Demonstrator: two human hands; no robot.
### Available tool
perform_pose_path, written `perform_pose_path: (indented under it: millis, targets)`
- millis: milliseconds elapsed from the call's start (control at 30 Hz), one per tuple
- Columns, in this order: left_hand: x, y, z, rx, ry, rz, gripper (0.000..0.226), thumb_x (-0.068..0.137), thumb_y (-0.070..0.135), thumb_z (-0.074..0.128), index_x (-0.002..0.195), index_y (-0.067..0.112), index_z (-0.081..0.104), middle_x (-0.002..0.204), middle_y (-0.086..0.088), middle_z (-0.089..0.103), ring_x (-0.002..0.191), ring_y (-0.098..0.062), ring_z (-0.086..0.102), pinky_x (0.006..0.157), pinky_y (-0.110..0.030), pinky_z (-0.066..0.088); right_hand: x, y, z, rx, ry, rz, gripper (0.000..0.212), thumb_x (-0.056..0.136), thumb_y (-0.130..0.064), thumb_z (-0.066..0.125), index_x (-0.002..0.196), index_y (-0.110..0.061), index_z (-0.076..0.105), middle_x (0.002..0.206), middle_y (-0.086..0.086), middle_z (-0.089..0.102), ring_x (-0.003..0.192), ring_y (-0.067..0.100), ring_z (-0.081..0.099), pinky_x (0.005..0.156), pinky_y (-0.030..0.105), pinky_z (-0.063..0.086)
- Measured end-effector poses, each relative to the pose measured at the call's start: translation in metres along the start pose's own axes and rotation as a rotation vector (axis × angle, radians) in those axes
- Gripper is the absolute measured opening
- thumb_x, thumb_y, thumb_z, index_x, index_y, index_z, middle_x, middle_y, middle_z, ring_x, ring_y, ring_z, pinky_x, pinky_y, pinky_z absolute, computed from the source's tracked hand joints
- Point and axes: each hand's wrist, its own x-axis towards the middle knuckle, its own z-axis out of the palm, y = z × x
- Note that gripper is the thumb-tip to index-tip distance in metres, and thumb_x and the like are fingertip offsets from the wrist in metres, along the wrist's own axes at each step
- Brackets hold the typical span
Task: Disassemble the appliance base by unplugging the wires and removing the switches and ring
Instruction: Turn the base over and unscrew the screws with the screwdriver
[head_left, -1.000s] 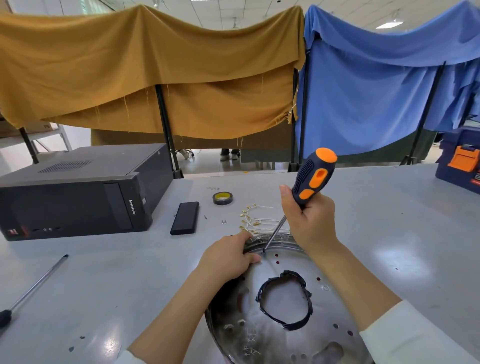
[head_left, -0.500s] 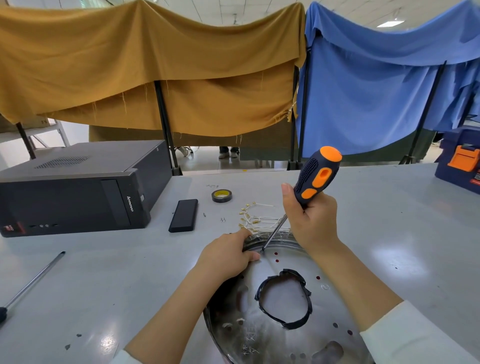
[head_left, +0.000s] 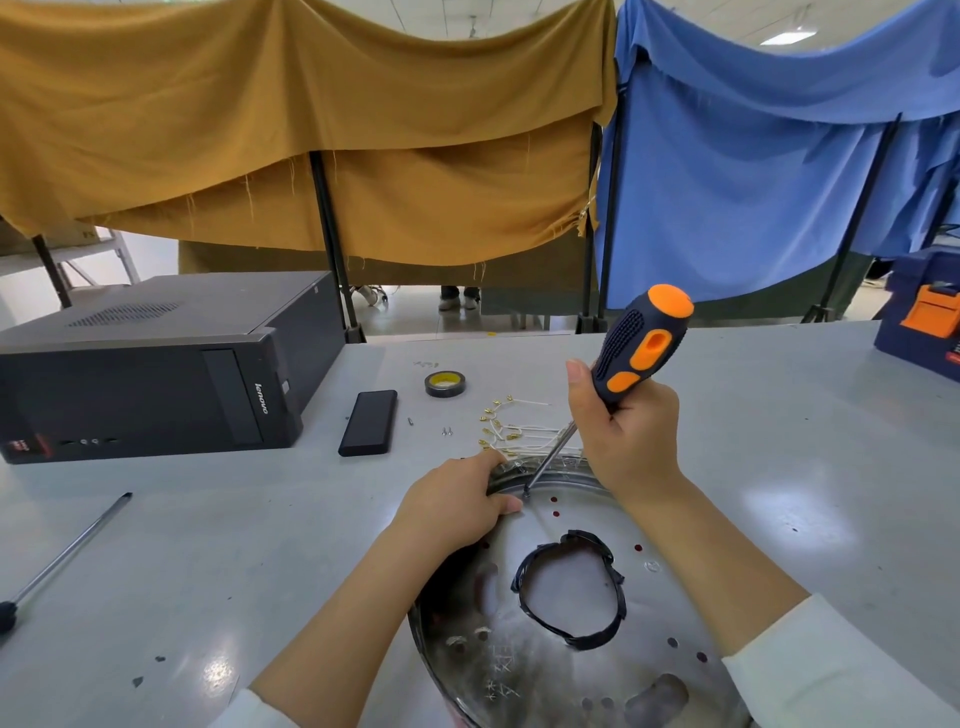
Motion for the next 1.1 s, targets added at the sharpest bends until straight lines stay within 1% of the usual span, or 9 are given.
perform_pose_path:
  millis: [67, 133, 300, 433, 533, 600, 667, 867, 1100]
  targets:
    - [0.0002, 0.0000, 0.0000, 0.000, 0.004, 0.000, 0.052, 0.087, 0.049, 0.057, 0.134, 0.033, 0.041, 0.131, 0.003, 0.056, 0.117, -0.022, 0.052, 0.086, -0.031, 0.042, -0.0001, 0.0006, 0.0002, -0.003, -0.004, 0.001, 0.031, 0.089, -0.037, 0.049, 0.062, -0.027, 0.037, 0.050, -0.018, 0.049, 0.049, -0.007, 0.046, 0.050, 0.003, 0.029]
    - [0.0004, 0.0001, -0.0001, 0.000, 0.005, -0.001, 0.052, 0.087, 0.049, 0.057, 0.134, 0.033, 0.041, 0.131, 0.003, 0.056, 0.117, -0.021, 0.052, 0.085, -0.031, 0.041, -0.0001, 0.0011, 0.0005, -0.006, 0.000, 0.005, 0.032, 0.089, -0.038, 0.049, 0.062, -0.024, 0.039, 0.044, -0.018, 0.043, 0.049, -0.007, 0.046, 0.050, 0.003, 0.029]
    - [-0.0003, -0.0002, 0.0000, 0.001, 0.006, 0.003, 0.049, 0.087, 0.048, 0.056, 0.132, 0.033, 0.043, 0.129, 0.003, 0.057, 0.114, -0.021, 0.053, 0.081, -0.030, 0.040, -0.0011, 0.0020, 0.0003, -0.019, 0.005, -0.015, 0.031, 0.089, -0.038, 0.049, 0.063, -0.025, 0.039, 0.041, -0.017, 0.037, 0.049, -0.008, 0.046, 0.050, 0.003, 0.029]
    - [-0.0005, 0.0004, -0.0007, 0.005, 0.004, 0.002, 0.050, 0.087, 0.049, 0.057, 0.132, 0.033, 0.043, 0.128, 0.003, 0.058, 0.114, -0.022, 0.054, 0.082, -0.031, 0.041, -0.0007, 0.0030, 0.0006, -0.010, 0.005, -0.006, 0.031, 0.089, -0.037, 0.049, 0.063, -0.027, 0.037, 0.051, -0.019, 0.050, 0.049, -0.008, 0.045, 0.050, 0.003, 0.029]
    - [-0.0011, 0.0006, -0.0011, -0.003, 0.002, 0.000, 0.048, 0.087, 0.048, 0.057, 0.130, 0.033, 0.044, 0.126, 0.003, 0.059, 0.113, -0.022, 0.054, 0.081, -0.030, 0.041, -0.0009, 0.0029, 0.0006, -0.021, 0.004, -0.020, 0.031, 0.089, -0.036, 0.050, 0.063, -0.035, 0.033, 0.049, -0.019, 0.048, 0.048, -0.008, 0.045, 0.049, 0.003, 0.028]
    - [-0.0015, 0.0007, -0.0014, -0.002, 0.003, 0.000, 0.048, 0.087, 0.048, 0.057, 0.131, 0.033, 0.044, 0.126, 0.003, 0.059, 0.113, -0.022, 0.054, 0.082, -0.030, 0.042, -0.0010, 0.0030, 0.0007, -0.027, 0.013, -0.015, 0.032, 0.089, -0.037, 0.050, 0.062, -0.030, 0.034, 0.041, -0.015, 0.037, 0.047, -0.006, 0.045, 0.049, 0.004, 0.028]
    - [-0.0018, 0.0009, -0.0018, 0.001, 0.002, 0.001, 0.049, 0.087, 0.048, 0.057, 0.132, 0.033, 0.043, 0.127, 0.003, 0.058, 0.113, -0.022, 0.054, 0.084, -0.030, 0.042, -0.0008, 0.0031, 0.0010, -0.031, 0.018, -0.004, 0.032, 0.089, -0.037, 0.050, 0.062, -0.026, 0.037, 0.042, -0.018, 0.033, 0.047, -0.006, 0.044, 0.049, 0.004, 0.028]
    - [-0.0023, 0.0015, -0.0022, -0.002, 0.001, 0.002, 0.052, 0.087, 0.048, 0.057, 0.134, 0.032, 0.042, 0.130, 0.003, 0.057, 0.116, -0.022, 0.053, 0.087, -0.031, 0.042, -0.0011, 0.0029, 0.0013, -0.033, 0.016, -0.002, 0.035, 0.089, -0.036, 0.051, 0.060, -0.020, 0.038, 0.045, -0.019, 0.031, 0.047, -0.005, 0.044, 0.049, 0.005, 0.028]
    - [-0.0022, 0.0016, -0.0021, -0.004, -0.005, -0.001, 0.054, 0.087, 0.048, 0.057, 0.136, 0.032, 0.040, 0.132, 0.002, 0.055, 0.117, -0.022, 0.052, 0.088, -0.032, 0.042, -0.0002, 0.0005, 0.0011, -0.019, 0.033, 0.001, 0.034, 0.089, -0.036, 0.051, 0.061, -0.022, 0.037, 0.045, -0.018, 0.031, 0.047, -0.005, 0.042, 0.048, 0.007, 0.028]
